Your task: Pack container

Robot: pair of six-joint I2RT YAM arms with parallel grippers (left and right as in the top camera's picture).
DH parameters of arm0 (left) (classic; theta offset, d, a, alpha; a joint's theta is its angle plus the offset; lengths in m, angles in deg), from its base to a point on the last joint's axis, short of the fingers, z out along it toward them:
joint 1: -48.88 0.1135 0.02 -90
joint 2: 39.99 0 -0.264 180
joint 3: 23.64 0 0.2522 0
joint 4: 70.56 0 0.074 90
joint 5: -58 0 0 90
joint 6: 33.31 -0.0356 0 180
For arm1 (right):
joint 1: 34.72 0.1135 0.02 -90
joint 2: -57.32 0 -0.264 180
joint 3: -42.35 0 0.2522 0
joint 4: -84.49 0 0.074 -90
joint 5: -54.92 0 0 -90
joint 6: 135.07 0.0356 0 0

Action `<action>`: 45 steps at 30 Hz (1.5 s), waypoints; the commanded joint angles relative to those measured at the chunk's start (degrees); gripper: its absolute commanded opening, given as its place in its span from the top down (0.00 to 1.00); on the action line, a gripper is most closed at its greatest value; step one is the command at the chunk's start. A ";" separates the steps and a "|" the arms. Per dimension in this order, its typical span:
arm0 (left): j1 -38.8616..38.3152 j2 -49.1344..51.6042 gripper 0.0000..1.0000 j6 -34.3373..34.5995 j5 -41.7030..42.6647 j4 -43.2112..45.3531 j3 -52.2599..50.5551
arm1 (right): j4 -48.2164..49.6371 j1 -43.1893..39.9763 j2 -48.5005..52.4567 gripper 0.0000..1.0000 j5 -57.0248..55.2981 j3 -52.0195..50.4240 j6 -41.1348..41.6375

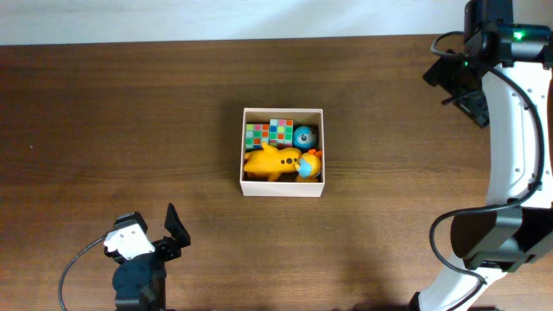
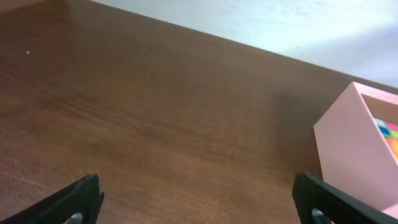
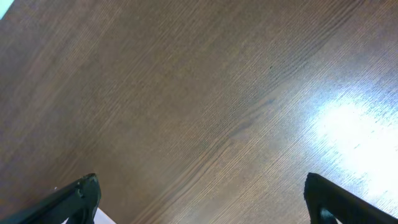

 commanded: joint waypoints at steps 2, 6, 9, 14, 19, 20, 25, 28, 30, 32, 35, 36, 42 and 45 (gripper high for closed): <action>0.28 -0.61 0.01 -1.31 -0.28 1.07 -0.52 | 0.00 -0.31 -0.50 0.01 -0.09 0.55 0.17; 0.28 -0.61 0.01 -1.33 -0.68 5.57 -1.44 | 0.00 -0.31 -0.50 0.01 -0.09 0.55 0.17; 0.28 -0.61 0.01 -1.31 -0.68 6.49 -1.95 | 0.00 -0.31 -0.50 0.01 -0.11 0.55 0.17; 0.28 -0.61 0.01 -1.36 -0.68 17.27 -2.67 | 0.00 -0.31 -0.50 0.01 -0.11 0.55 0.17; 0.28 -0.61 0.01 -1.33 -0.66 19.89 -3.10 | 0.00 -0.31 -0.50 0.01 -0.11 0.55 0.20; 0.28 -0.61 0.01 -1.33 -0.68 19.10 -3.30 | 0.00 -0.31 -0.50 0.01 -0.09 0.55 0.17; 0.28 -0.61 0.01 -1.33 -1.27 20.24 -6.78 | -0.02 -0.31 -0.50 0.01 -0.11 0.55 0.17; 0.24 -0.63 0.01 -1.31 -1.73 20.96 -7.06 | -0.02 -0.31 -0.50 0.01 -0.09 0.55 0.17; 0.24 -0.63 0.01 -1.31 -1.70 20.96 -7.06 | 0.00 -0.31 -0.50 0.01 -0.09 0.55 0.17; 0.24 -0.63 0.01 -1.31 -1.70 20.96 -7.06 | 0.00 -0.31 -0.50 0.01 -0.11 0.55 0.17; 0.24 -0.63 0.01 -1.31 -1.70 20.96 -7.06 | 0.00 -0.31 -0.50 0.01 -0.09 0.55 0.17; 0.24 -0.63 0.01 -1.31 -1.70 20.96 -7.06 | 0.00 -0.31 -0.50 0.01 -0.11 0.55 0.20; 0.28 -0.61 0.01 -1.31 -1.70 20.94 -7.06 | 0.00 -0.31 -0.50 0.01 -0.11 0.55 0.20; 0.28 -0.61 0.01 -1.31 -1.70 20.94 -7.06 | 0.00 -0.31 -0.50 0.01 -0.09 0.55 0.17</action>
